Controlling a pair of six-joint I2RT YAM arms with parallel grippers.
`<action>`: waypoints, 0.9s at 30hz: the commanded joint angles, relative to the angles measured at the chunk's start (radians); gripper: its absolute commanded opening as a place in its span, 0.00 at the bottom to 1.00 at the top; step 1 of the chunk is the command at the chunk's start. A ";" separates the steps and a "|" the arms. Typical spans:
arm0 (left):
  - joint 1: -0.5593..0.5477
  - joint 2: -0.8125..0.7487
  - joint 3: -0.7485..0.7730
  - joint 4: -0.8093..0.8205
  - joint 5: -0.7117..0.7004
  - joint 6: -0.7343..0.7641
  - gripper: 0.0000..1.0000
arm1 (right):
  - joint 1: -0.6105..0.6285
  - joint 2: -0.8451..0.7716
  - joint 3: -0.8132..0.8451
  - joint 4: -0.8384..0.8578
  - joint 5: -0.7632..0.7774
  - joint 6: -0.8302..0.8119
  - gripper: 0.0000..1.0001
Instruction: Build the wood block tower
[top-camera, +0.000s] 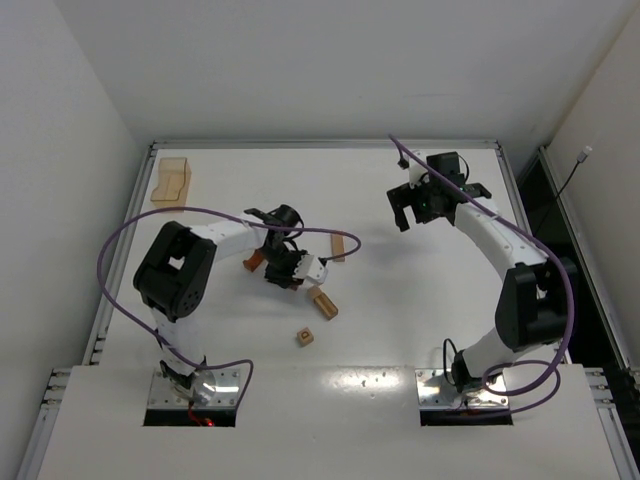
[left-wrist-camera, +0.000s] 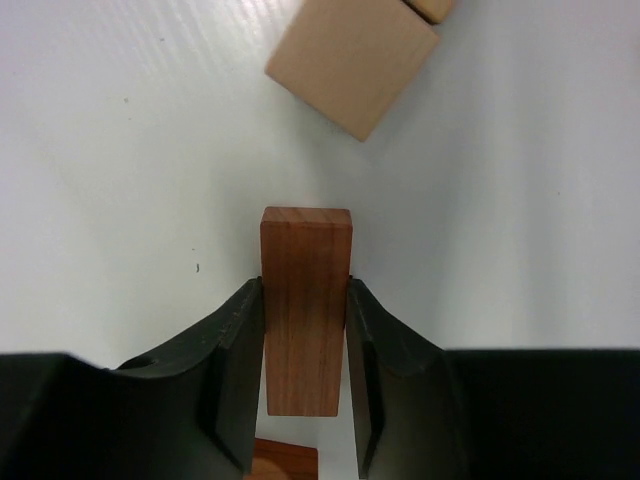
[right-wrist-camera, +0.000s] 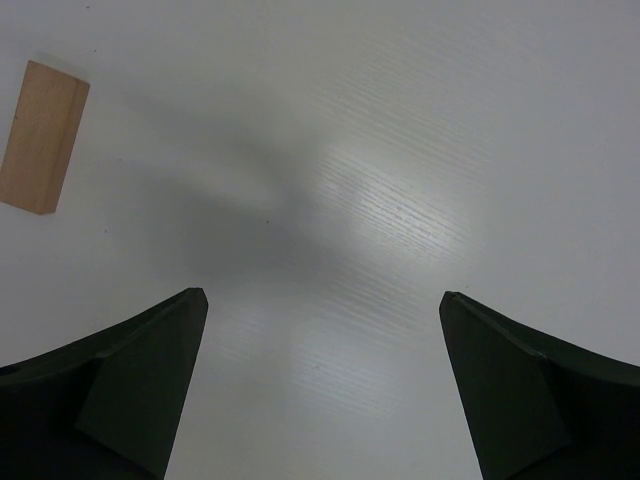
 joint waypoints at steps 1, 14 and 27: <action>-0.009 0.021 0.054 0.032 -0.003 -0.166 0.00 | -0.003 -0.002 0.033 0.016 -0.027 0.015 0.99; 0.015 -0.048 0.143 0.421 -0.147 -1.234 0.00 | -0.003 -0.043 0.008 0.035 -0.047 0.081 0.95; -0.040 -0.013 0.160 0.464 -0.564 -1.645 0.00 | -0.003 0.000 0.046 0.035 -0.084 0.173 0.90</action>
